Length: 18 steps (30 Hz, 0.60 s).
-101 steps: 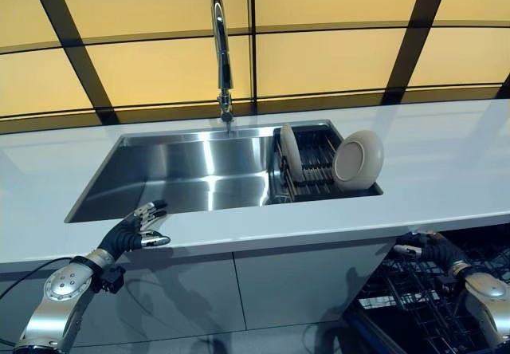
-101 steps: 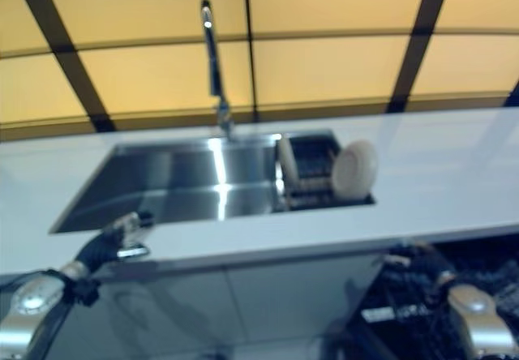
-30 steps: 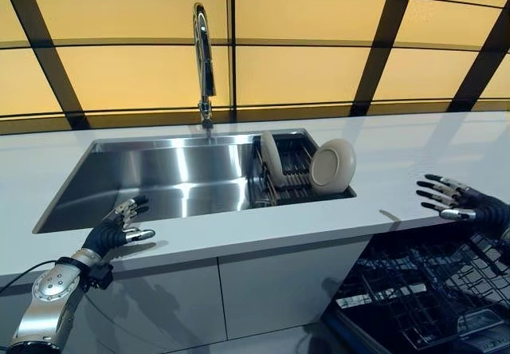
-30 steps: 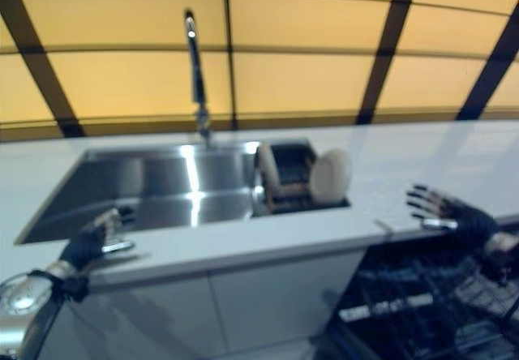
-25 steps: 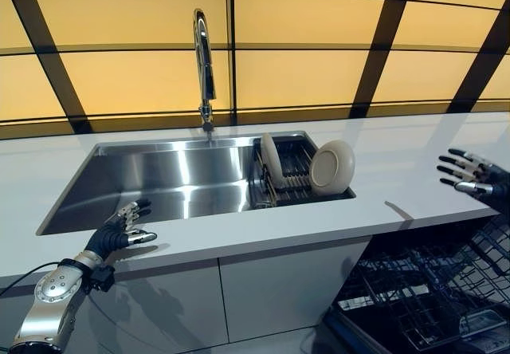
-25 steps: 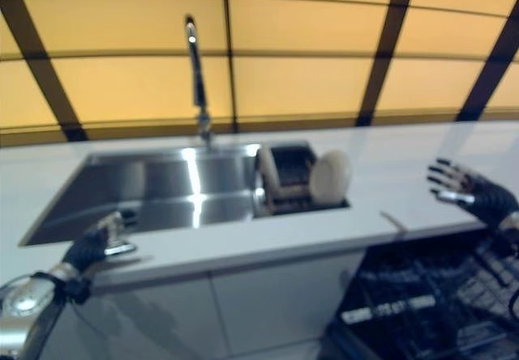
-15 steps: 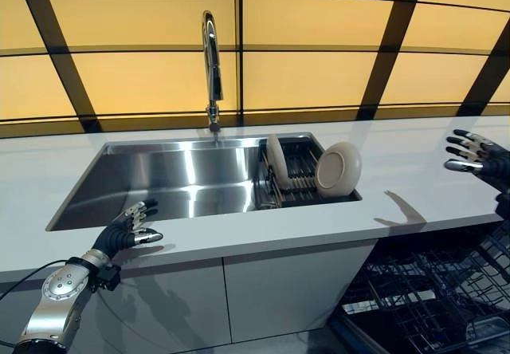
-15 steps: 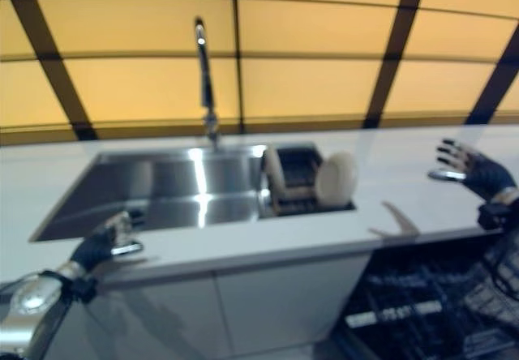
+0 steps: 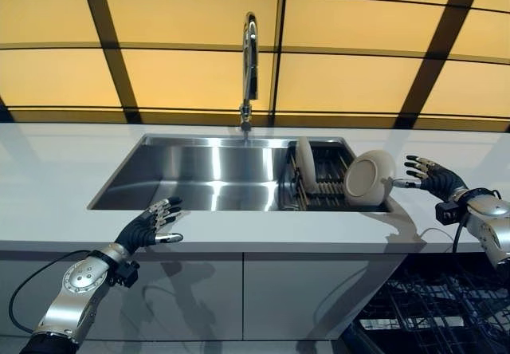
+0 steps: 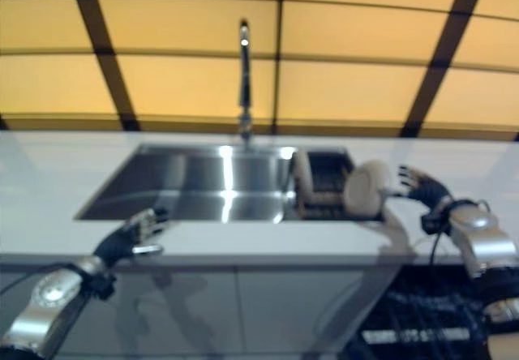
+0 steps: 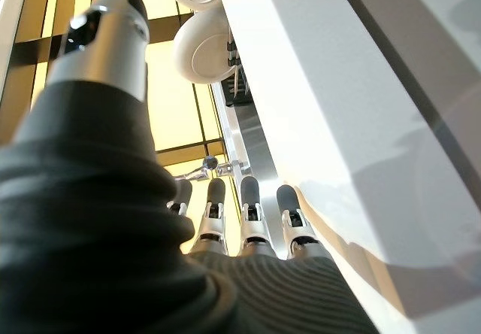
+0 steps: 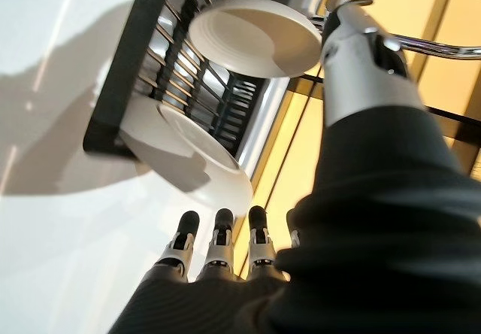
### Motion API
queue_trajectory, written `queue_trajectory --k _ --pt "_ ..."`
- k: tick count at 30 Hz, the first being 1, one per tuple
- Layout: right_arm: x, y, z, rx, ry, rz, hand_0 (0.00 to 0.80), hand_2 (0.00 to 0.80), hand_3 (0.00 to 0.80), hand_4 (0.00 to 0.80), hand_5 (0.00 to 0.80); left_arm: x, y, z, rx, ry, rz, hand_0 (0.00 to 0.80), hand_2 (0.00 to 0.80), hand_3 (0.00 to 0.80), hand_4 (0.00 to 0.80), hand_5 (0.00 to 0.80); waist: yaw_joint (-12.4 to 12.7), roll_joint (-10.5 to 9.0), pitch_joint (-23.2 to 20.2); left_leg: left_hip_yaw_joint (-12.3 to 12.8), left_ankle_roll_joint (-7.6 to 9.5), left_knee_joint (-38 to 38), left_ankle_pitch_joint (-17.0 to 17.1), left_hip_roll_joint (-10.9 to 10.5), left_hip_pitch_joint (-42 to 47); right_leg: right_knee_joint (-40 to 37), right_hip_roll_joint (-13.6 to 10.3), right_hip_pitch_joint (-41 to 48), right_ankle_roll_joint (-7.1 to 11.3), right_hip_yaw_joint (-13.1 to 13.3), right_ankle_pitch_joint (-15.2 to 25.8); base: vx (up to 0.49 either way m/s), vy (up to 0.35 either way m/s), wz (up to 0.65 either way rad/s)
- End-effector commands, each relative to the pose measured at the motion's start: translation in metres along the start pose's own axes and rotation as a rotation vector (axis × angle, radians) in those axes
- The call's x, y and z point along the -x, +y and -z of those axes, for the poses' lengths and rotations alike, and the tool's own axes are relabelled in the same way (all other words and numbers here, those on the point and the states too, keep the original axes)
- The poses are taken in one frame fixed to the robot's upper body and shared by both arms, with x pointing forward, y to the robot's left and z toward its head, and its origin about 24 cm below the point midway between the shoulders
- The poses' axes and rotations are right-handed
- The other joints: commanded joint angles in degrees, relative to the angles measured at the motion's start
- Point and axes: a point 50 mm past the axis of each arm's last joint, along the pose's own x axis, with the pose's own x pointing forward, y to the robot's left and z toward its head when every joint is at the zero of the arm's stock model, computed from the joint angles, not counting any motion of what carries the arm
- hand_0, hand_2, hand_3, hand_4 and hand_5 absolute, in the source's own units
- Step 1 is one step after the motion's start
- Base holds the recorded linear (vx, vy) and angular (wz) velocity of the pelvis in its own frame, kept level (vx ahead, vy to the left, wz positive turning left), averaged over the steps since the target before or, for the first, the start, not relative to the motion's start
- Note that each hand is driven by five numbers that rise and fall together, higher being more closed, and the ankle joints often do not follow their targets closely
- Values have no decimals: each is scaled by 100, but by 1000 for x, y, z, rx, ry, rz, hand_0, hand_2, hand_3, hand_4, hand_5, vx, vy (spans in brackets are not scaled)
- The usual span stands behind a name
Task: Take plates into dishwasher
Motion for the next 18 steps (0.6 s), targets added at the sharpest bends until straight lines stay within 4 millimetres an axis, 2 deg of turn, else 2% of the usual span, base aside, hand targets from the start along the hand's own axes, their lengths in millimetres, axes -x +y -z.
queue_trajectory --k 1,8,12,18 --pt "-10 -1 -44 40 -111 45 0 0 0 0 0 -19 2 -42 -58 -151 54 0 0 0 0 0 78 -123 -136 -103 18 -16 62 -31 -155 25 -297 85 280 -138 169 27 -6 4" --pt "-13 -8 -40 37 -77 98 0 0 0 0 0 -25 -1 -55 -64 -213 69 0 0 0 0 0 124 -99 -98 -163 21 -16 62 -41 -150 33 -297 99 250 -179 148 4 -5 3" --pt "-6 -27 -35 53 -44 183 0 0 0 0 0 -19 2 -60 -76 -234 66 0 0 0 0 0 144 -91 -50 -181 25 -16 121 -42 -187 29 -303 76 244 -186 196 -12 -18 9" --pt "2 -42 -31 57 -20 225 0 0 0 0 0 -15 7 -59 -77 -230 54 0 0 0 0 0 73 -109 -76 -145 16 -16 111 -28 -169 28 -283 72 243 -150 194 -24 -4 1"
